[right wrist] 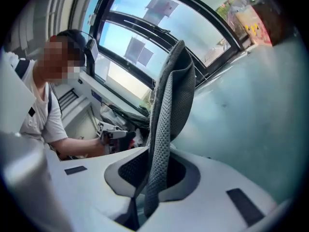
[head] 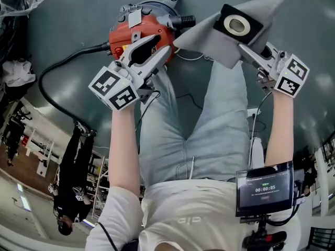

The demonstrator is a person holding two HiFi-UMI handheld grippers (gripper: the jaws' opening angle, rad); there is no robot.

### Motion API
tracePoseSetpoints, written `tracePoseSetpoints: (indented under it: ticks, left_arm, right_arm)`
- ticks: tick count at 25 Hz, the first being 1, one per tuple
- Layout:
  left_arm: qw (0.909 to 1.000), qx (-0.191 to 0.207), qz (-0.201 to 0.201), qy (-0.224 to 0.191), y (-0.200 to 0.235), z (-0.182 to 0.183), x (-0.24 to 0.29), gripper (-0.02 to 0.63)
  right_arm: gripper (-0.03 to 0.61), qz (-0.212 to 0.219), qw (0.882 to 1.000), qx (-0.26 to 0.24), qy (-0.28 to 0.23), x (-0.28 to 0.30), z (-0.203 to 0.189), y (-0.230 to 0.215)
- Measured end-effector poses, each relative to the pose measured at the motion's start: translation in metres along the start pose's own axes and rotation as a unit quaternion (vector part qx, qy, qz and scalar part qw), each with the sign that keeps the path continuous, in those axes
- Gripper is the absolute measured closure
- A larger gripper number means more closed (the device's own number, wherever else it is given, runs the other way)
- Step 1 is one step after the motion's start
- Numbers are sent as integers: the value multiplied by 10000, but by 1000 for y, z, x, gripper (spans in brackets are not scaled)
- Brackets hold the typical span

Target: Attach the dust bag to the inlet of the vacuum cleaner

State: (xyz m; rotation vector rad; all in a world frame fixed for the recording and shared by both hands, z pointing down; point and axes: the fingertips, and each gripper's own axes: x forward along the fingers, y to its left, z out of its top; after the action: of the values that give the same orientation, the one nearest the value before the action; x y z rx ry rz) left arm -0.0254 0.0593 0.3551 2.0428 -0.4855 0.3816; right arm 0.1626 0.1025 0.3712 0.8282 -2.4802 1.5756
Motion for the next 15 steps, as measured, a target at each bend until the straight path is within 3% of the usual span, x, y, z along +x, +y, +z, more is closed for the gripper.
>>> tracePoseSetpoints:
  ticks: [6,9,12,15]
  left_arm:
    - [9993,74,119,358,-5,-19,38,459]
    - [9985,59,312,447,4,-35,54,434]
    - [9980,-213,471,361,12,-45,59,431]
    - [9967,-530,602,95,20,-49,53,431]
  right_arm:
    - [515,-1477,9870,-381,500,-18,-22,-78]
    - [515,-1773,9731,-820,1225,21,-62,-114]
    - [515,-2024,9545,-1146,1867,66,-99,-132]
    - [515,-1929,9404,-1593,2305,105,-123,-128]
